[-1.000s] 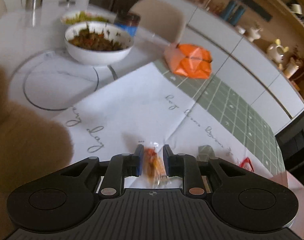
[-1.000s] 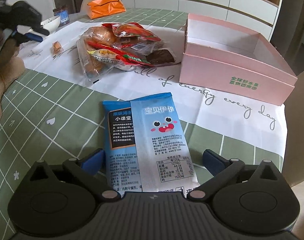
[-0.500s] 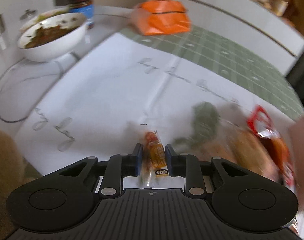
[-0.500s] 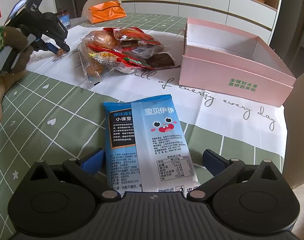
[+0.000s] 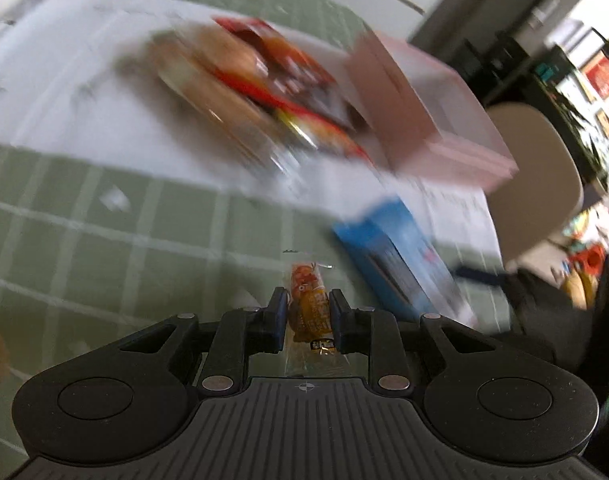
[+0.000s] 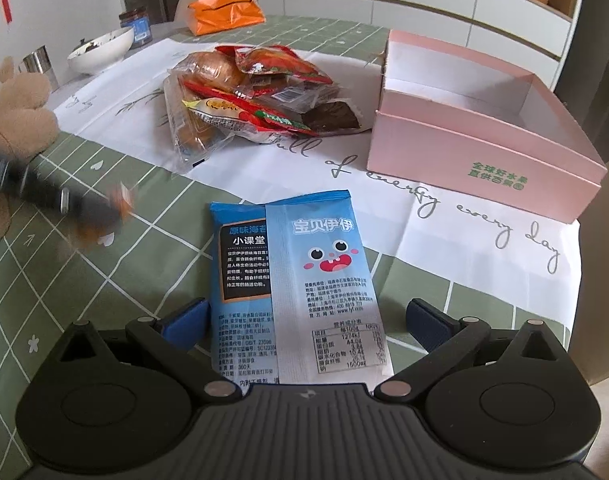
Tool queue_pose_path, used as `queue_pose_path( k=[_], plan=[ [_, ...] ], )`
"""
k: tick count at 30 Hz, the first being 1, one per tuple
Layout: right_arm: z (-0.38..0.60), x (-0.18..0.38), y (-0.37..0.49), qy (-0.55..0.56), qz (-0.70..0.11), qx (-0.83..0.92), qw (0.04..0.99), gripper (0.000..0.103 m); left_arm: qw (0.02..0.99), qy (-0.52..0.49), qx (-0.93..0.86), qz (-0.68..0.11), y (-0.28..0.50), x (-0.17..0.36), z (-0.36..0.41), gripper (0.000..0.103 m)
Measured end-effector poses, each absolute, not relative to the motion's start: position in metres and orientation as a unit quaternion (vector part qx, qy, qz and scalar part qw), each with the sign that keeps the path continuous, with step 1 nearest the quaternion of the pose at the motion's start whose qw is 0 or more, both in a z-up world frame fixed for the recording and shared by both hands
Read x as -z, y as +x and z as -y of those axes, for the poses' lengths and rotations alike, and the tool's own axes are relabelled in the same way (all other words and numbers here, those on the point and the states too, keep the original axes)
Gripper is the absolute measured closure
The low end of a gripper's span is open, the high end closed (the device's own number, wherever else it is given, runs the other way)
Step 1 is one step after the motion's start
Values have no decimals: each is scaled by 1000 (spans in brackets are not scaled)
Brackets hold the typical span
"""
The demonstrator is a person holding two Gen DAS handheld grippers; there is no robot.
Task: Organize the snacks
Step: 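Carry both snacks over the pink box and open both tools to drop them inside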
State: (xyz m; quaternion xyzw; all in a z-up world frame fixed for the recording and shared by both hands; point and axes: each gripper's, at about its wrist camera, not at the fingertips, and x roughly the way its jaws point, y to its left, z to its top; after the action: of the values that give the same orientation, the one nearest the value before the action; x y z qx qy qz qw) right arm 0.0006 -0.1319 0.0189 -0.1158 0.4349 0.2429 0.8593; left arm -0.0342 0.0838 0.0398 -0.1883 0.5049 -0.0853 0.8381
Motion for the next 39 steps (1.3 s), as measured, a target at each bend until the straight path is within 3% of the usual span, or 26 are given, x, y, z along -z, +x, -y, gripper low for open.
queue_pose_path(
  k=[4, 6, 7, 11, 15, 19, 22, 28, 34, 39],
  plan=[
    [129, -20, 16, -123, -445, -248, 852, 0, 834, -189, 104, -508, -46, -36, -66, 77],
    [130, -24, 26, -124, -460, -248, 844, 8, 831, -187, 109, -512, -51, -35, -59, 77],
    [134, -28, 29, -121, -463, -245, 843, 22, 829, -185, 113, -515, -52, -34, -55, 77],
    [175, -51, 37, -55, -487, -227, 842, 25, 818, -180, 157, -524, -49, -34, -27, 77],
    [219, -81, 34, -6, -476, -189, 859, 25, 817, -182, 213, -504, -24, -61, -2, 77],
    [246, -102, 32, 8, -452, -146, 880, 25, 874, -123, 226, -412, 32, -145, 9, 76],
    [252, -107, 31, 4, -437, -139, 889, 25, 883, -123, 227, -392, 85, -181, 17, 73],
    [256, -100, 36, 16, -433, -133, 891, 25, 869, -145, 174, -440, 175, -144, 31, 72],
    [274, -81, 44, 42, -450, -121, 884, 25, 863, -86, 188, -461, 143, -128, 47, 72],
    [277, -101, 59, 27, -413, -111, 904, 24, 861, -80, 204, -460, 92, -131, 45, 72]
  ],
)
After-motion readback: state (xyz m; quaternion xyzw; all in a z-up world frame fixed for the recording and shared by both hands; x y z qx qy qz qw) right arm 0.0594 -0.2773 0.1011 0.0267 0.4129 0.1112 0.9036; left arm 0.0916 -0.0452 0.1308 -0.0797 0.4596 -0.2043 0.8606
